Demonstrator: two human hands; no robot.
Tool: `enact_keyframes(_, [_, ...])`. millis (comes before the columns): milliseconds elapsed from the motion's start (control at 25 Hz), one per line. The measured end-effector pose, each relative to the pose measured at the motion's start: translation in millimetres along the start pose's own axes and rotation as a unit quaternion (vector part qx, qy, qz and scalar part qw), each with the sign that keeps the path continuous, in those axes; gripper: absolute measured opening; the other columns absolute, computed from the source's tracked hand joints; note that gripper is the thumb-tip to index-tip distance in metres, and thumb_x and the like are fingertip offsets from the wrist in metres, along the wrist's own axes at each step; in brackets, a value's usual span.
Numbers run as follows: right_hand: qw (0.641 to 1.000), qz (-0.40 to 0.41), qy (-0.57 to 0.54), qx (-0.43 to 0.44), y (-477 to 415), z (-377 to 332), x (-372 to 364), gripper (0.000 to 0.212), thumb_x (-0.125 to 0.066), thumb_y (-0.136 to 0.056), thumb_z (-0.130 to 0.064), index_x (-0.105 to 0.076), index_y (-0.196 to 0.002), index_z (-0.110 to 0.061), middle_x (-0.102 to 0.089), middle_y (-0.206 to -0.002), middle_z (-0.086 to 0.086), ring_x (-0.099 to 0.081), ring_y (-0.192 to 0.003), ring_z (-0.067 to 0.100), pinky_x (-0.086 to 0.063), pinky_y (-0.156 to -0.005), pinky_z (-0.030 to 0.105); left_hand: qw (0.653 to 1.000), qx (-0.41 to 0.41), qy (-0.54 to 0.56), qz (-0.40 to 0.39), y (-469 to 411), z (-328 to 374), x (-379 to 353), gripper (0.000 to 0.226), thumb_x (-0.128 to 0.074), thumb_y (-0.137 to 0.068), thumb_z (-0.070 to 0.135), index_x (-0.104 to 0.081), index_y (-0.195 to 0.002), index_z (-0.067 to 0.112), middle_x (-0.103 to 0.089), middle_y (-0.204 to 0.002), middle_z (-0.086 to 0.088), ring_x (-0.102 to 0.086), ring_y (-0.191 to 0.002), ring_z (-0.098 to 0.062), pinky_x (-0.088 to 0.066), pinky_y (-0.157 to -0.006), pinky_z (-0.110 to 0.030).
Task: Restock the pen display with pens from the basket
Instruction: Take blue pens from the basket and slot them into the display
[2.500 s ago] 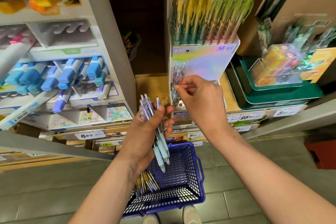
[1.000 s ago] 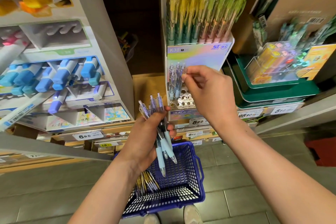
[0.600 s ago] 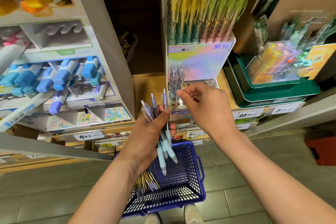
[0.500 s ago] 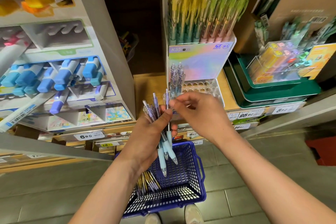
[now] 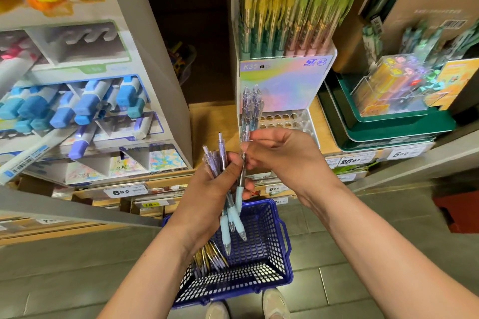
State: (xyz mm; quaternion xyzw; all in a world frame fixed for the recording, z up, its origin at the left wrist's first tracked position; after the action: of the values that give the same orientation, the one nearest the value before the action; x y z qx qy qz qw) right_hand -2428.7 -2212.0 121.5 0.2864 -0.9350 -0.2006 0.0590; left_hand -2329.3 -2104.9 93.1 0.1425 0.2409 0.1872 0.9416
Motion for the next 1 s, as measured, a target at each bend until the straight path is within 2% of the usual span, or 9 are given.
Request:
enact_keyframes(160, [0.999, -0.003, 0.023, 0.045, 8, -2, -7, 0.026, -0.080, -0.085, -0.026, -0.069, -0.109, -0.024, -0.076, -0.092, -0.018, -0.074, -0.077, 0.002, -0.055, -0.064, 0.012, 1.000, -0.019, -0.013, -0.005, -1, 0, 5, 0.012, -0.064, -0.099, 0.021, -0.071, -0.104, 0.013, -0.072, -0.098, -0.007, -0.064, -0.077, -0.019, -0.055, -0.071, -0.029])
enact_keyframes(240, [0.994, 0.025, 0.088, 0.056, 9, -1, -6, 0.032, -0.082, -0.081, -0.036, -0.070, -0.111, -0.030, -0.075, -0.097, -0.018, -0.071, -0.085, -0.005, -0.056, -0.075, 0.015, 0.999, -0.024, -0.031, -0.001, -2, 0, 6, 0.014, -0.067, -0.097, 0.021, -0.067, -0.103, 0.008, -0.065, -0.087, -0.008, -0.061, -0.077, -0.019, -0.055, -0.070, -0.029])
enact_keyframes(320, [0.993, 0.045, 0.091, 0.058, 10, -2, -3, 0.028, -0.081, -0.083, -0.030, -0.073, -0.110, -0.030, -0.076, -0.099, -0.013, -0.072, -0.089, 0.000, -0.058, -0.088, 0.027, 0.999, -0.016, -0.036, 0.016, -3, -2, 8, 0.017, -0.068, -0.094, 0.024, -0.066, -0.098, 0.008, -0.067, -0.085, -0.007, -0.064, -0.078, -0.020, -0.056, -0.072, -0.028])
enact_keyframes(400, [0.996, 0.048, 0.046, 0.065, 11, -8, 2, 0.022, -0.078, -0.086, -0.019, -0.075, -0.107, -0.026, -0.078, -0.094, -0.009, -0.074, -0.085, 0.006, -0.060, -0.086, 0.033, 0.999, 0.000, -0.009, 0.035, -2, -5, 11, 0.016, -0.065, -0.095, 0.027, -0.072, -0.102, 0.014, -0.074, -0.094, -0.004, -0.070, -0.083, -0.019, -0.057, -0.073, -0.027])
enact_keyframes(520, [0.981, 0.120, 0.001, 0.156, 12, -37, 24, 0.018, -0.078, -0.085, -0.010, -0.075, -0.099, -0.022, -0.078, -0.084, -0.008, -0.073, -0.074, 0.005, -0.060, -0.072, 0.021, 0.996, 0.039, 0.052, 0.060, -2, -10, 15, 0.032, -0.062, -0.099, 0.027, -0.069, -0.128, 0.014, -0.073, -0.100, -0.003, -0.067, -0.076, -0.015, -0.057, -0.066, -0.027])
enact_keyframes(600, [0.959, 0.172, -0.012, 0.226, 16, -56, 36, 0.022, -0.079, -0.083, -0.008, -0.073, -0.095, -0.025, -0.077, -0.078, -0.010, -0.072, -0.075, 0.005, -0.060, -0.076, 0.022, 0.991, 0.064, 0.095, 0.064, -3, -13, 16, 0.034, -0.062, -0.099, 0.023, -0.064, -0.125, 0.002, -0.066, -0.094, -0.006, -0.056, -0.066, -0.014, -0.051, -0.056, -0.026])
enact_keyframes(720, [0.930, 0.218, 0.043, 0.292, 21, -71, 40, 0.022, -0.080, -0.084, -0.011, -0.073, -0.099, -0.025, -0.074, -0.083, -0.013, -0.071, -0.079, 0.002, -0.059, -0.080, 0.022, 0.982, 0.091, 0.152, 0.060, -3, -17, 16, 0.023, -0.058, -0.099, 0.014, -0.066, -0.115, 0.000, -0.063, -0.089, -0.010, -0.050, -0.060, -0.014, -0.045, -0.049, -0.025])
enact_keyframes(880, [0.922, 0.217, 0.106, 0.304, 16, -68, 30, 0.023, -0.081, -0.084, -0.017, -0.075, -0.106, -0.022, -0.074, -0.088, -0.013, -0.073, -0.083, 0.003, -0.058, -0.081, 0.021, 0.983, 0.092, 0.148, 0.063, -3, -18, 17, 0.032, -0.060, -0.097, 0.014, -0.069, -0.125, 0.000, -0.059, -0.074, -0.003, -0.049, -0.057, -0.013, -0.045, -0.048, -0.025])
enact_keyframes(1000, [0.892, 0.211, 0.199, 0.347, 15, -68, 19, 0.025, -0.080, -0.085, -0.021, -0.075, -0.109, -0.022, -0.070, -0.085, -0.019, -0.071, -0.081, -0.002, -0.056, -0.080, 0.014, 0.986, 0.089, 0.125, 0.064, -1, -18, 18, 0.032, -0.060, -0.099, 0.014, -0.067, -0.127, 0.000, -0.054, -0.069, -0.002, -0.049, -0.058, -0.014, -0.047, -0.050, -0.026])
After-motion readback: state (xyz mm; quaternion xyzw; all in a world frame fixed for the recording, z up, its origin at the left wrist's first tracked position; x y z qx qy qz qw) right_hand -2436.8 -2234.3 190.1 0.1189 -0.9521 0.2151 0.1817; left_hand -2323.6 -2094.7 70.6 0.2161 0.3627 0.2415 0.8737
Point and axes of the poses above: each hand's wrist, its own y-axis away from the middle knuckle, its own x-axis out of the back of the hand, z = x × y, the point moved 7 cm from there along -y, towards the middle knuckle
